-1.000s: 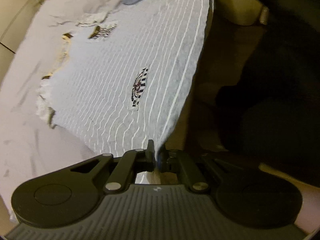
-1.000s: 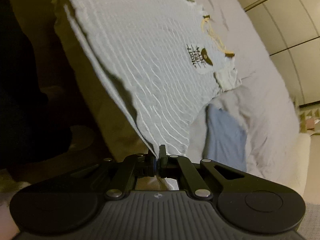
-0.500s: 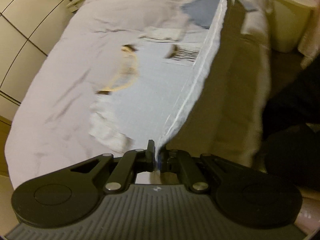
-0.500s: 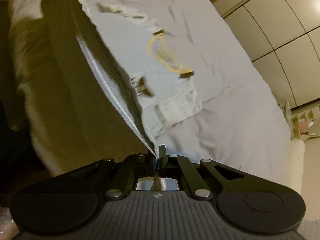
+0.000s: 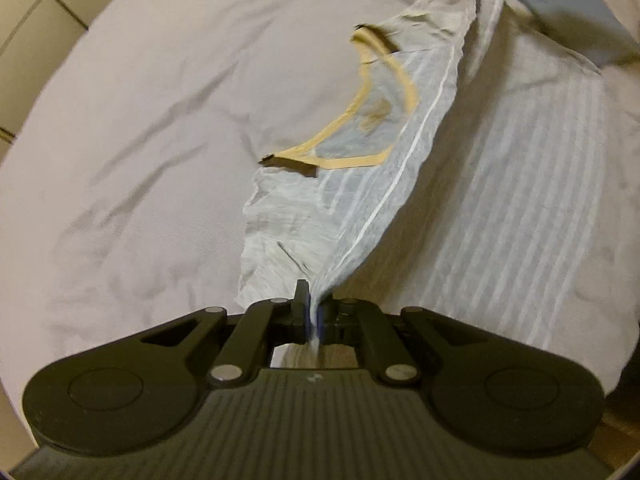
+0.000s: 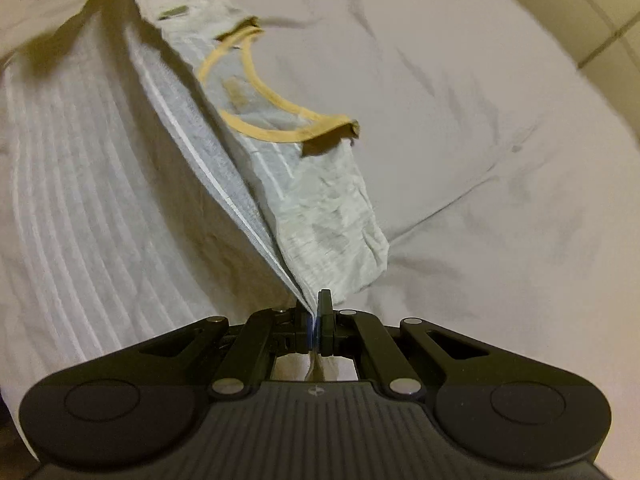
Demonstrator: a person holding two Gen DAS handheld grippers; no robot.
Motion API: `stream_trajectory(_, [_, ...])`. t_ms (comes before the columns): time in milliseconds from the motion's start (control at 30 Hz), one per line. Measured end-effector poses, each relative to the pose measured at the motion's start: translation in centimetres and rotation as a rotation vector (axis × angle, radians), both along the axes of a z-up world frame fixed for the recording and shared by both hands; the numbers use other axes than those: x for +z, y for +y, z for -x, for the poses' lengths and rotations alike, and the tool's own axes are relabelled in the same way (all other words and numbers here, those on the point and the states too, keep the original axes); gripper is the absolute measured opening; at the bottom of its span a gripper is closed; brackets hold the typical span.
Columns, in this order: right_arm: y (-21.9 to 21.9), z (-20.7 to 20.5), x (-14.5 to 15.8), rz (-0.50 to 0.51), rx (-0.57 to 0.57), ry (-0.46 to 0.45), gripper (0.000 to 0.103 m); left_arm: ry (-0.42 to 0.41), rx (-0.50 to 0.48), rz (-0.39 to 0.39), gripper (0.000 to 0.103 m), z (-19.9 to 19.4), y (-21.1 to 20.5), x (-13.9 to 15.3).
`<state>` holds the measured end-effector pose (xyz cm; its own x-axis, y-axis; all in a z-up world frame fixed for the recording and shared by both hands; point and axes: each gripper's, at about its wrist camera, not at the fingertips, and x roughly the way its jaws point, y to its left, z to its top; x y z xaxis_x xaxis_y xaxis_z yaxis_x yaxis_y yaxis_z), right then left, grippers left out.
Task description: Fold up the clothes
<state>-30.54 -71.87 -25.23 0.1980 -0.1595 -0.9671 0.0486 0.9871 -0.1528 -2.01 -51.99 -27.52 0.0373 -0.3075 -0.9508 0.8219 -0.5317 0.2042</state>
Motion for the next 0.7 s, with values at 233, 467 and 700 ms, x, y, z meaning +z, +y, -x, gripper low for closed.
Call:
stream_trajectory(233, [-2.2, -1.3, -3.4, -0.071, -0.091, 0.037, 0.000, 0.057, 0.019, -0.050, 0.002, -2.2, -3.6, -3.8])
stream_trajectory(467, [-4.3, -2.3, -5.8, -0.101, -0.165, 0.044, 0.000, 0.100, 0.023, -0.083, 0.002, -3.5, -6.6, -6.6])
stream_trajectory(700, [-5.5, -2.5, -7.0, -0.131, -0.233, 0.038, 0.000, 0.138, 0.053, -0.092, 0.002, -4.5, -8.0, -8.3])
